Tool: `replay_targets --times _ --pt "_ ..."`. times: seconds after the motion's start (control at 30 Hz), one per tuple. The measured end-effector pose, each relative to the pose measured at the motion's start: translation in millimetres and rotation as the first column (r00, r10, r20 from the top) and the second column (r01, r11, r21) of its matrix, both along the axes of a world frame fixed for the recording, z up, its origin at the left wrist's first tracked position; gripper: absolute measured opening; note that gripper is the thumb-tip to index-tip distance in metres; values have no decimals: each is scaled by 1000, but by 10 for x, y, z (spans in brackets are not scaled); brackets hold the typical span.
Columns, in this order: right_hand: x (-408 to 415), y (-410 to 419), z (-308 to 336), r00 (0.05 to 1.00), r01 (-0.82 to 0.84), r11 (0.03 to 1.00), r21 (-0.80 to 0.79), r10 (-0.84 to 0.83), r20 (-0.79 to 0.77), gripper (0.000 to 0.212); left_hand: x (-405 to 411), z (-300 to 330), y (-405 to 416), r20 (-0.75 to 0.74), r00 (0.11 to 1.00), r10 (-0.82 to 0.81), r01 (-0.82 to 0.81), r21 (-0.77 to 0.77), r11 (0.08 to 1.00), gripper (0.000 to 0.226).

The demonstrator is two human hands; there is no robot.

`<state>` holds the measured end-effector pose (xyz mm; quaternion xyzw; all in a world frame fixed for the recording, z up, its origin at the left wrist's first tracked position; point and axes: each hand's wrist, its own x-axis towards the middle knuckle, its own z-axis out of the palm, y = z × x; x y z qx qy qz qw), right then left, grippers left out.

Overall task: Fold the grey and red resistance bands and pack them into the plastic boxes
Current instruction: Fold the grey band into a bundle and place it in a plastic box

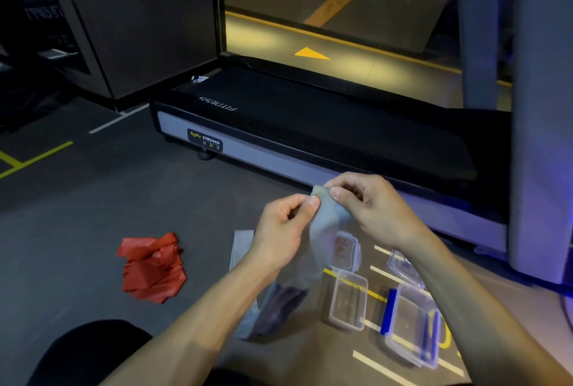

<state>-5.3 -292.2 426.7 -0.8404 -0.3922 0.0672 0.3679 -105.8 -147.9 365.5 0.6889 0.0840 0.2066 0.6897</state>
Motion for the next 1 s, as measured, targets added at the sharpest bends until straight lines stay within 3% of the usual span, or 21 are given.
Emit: replay_targets --times 0.13,0.3,0.47,0.63,0.73,1.0 --pt "2 8 15 997 -3 999 47 6 -73 16 12 -16 -23 0 1000 28 -28 -19 999 35" --pt "11 -2 4 982 8 997 70 5 -190 23 32 -14 -30 23 1000 22 -17 -174 985 13" --pt "1 16 -57 978 2 1000 24 3 -210 25 35 -10 -35 52 996 76 -70 -123 990 6" --pt "-4 2 -87 968 -18 996 87 39 -249 12 35 13 -16 48 995 86 -79 -131 988 8" --pt "-16 -43 -54 952 -55 988 141 95 -292 18 32 -3 -3 51 997 52 -46 -121 992 6" --pt "-6 -105 -20 989 -57 998 9 57 -138 7 -16 -52 -9 4 997 -77 76 -152 986 9"
